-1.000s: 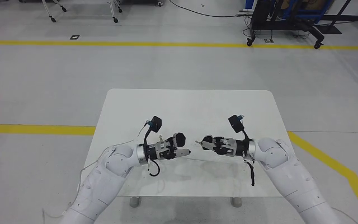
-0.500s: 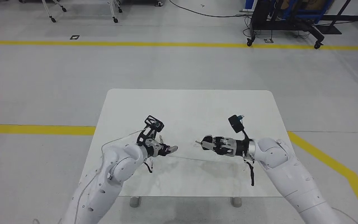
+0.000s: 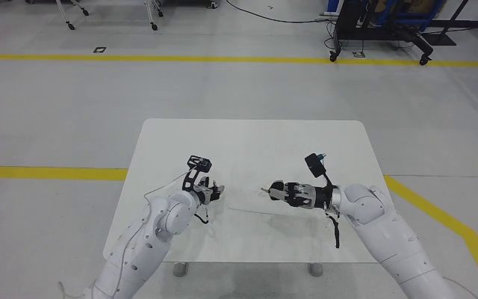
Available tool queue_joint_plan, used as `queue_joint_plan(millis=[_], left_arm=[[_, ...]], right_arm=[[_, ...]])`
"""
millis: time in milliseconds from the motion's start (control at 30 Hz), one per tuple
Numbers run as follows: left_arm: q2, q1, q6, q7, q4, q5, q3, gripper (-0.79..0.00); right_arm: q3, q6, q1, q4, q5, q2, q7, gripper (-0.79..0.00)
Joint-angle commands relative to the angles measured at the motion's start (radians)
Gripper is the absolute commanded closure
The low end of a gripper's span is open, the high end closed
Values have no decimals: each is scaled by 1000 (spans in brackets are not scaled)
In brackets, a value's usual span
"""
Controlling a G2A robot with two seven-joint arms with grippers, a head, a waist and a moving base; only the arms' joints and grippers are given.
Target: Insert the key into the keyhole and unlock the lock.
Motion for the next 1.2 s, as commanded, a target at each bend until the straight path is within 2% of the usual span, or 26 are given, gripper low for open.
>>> queue_joint_plan(millis=[0,33,100,167,200,267,367,400,533,600,667,1000,1167], left_arm=[[-2,-2,1,0,3,1,2,-339],[-2,-4,5,0,4,12,4,-320],[-3,-3,28,0,1,42,8,-123],[-3,1,43,3,-5,56,9,-34],[-4,3,48,2,-5,63,9,-22],[-5,6,43,6,-6,50,5,-46],[-6,7,31,11,-3,44,2,-219],[-7,7,29,12,-1,41,2,-222],[-10,4,25,11,8,43,7,-160],[-12,1,27,8,15,45,11,-52],[-14,-2,22,8,22,44,15,0],[-23,-20,3,30,50,64,31,0],[-22,-6,-37,91,30,59,19,0]], right_arm=[[0,0,0,0,0,0,0,0],[0,0,0,0,0,0,0,0],[0,0,0,0,0,0,0,0],[0,0,0,0,0,0,0,0],[0,0,0,0,0,0,0,0],[0,0,0,0,0,0,0,0],[0,0,0,0,0,0,0,0],[0,0,0,0,0,0,0,0],[0,0,0,0,0,0,0,0],[0,0,0,0,0,0,0,0],[0,0,0,0,0,0,0,0],[0,0,0,0,0,0,0,0],[0,0,0,0,0,0,0,0]])
